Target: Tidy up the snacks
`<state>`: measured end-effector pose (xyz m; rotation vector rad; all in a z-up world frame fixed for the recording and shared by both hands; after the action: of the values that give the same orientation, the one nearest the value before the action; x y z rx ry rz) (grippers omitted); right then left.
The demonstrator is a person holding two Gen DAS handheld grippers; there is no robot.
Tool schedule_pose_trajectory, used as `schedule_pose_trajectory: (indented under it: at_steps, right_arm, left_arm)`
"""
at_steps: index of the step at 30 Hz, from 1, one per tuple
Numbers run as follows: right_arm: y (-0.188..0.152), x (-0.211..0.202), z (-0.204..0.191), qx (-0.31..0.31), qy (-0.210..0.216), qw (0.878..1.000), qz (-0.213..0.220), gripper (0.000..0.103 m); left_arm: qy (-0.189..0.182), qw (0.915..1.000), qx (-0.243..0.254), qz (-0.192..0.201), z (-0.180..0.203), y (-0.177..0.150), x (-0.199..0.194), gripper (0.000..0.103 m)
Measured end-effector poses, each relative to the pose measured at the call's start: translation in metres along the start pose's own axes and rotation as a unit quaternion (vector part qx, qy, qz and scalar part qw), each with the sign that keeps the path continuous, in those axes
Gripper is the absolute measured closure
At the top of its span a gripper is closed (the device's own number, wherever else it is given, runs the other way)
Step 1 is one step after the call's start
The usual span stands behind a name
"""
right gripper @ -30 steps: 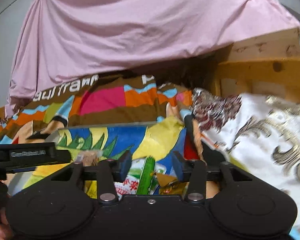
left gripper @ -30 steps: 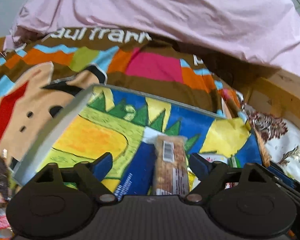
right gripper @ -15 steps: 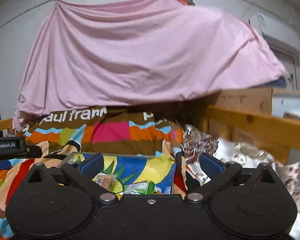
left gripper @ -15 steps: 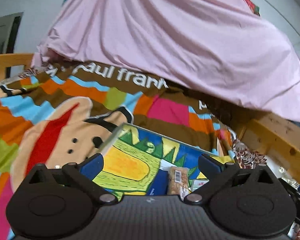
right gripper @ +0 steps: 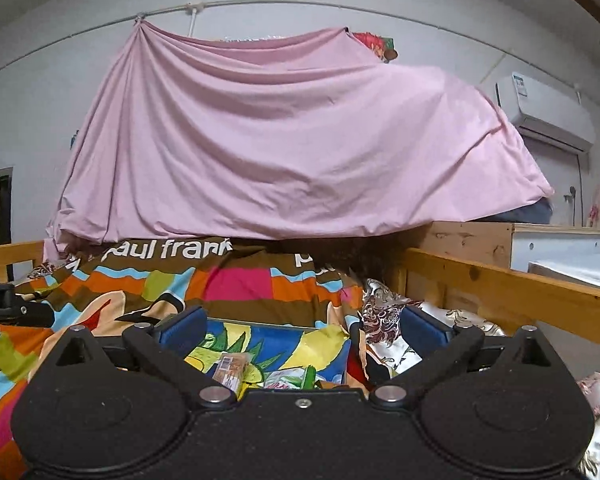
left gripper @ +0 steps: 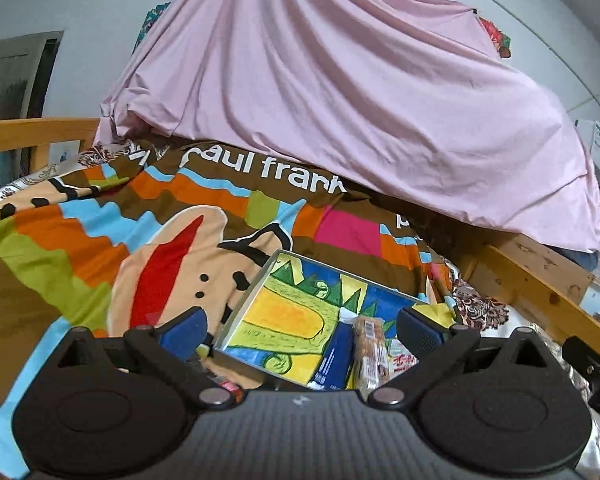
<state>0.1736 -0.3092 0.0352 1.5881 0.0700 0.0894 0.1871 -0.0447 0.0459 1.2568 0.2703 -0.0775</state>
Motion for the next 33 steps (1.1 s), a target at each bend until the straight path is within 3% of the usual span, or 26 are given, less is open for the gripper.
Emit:
schedule_pose_trajectory:
  at_steps: [9,16,24,33]
  right_arm:
    - [-0.008,-0.038,-0.014,-0.001,0.013,1.0,-0.004,0.001]
    - [-0.019,-0.059,-0.031,-0.013,0.032,0.999,-0.025,0.001]
    - [-0.04,-0.046,-0.049,-0.016,0.056,0.996,-0.069,0.001]
    - [-0.06,-0.03,-0.057,-0.013,0.054,0.992,-0.115,0.001]
  left_arm:
    - [-0.017,0.9988,0.044,0.012,-0.009,-0.016,-0.039,0.0]
    - [-0.017,0.9987,0.046,0.015,-0.023,-0.027,-0.052,0.0]
    - [-0.012,0.9978,0.066,0.003,-0.044,-0.042,-0.057,0.0]
    - [-0.01,0.9959,0.089,-0.01,-0.056,-0.055,-0.051,0.0]
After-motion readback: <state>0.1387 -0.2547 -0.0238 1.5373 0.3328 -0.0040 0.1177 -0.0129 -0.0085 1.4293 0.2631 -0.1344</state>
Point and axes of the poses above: each gripper's, at about its wrist camera, not at the fingertips, and x roughly the way its jaws point, z to its right, y to its top, the point moved 2 cm from there along x, roughly the way its jaws point, and after that the axes turned 6 degrees about z, right-handed, at the moved point
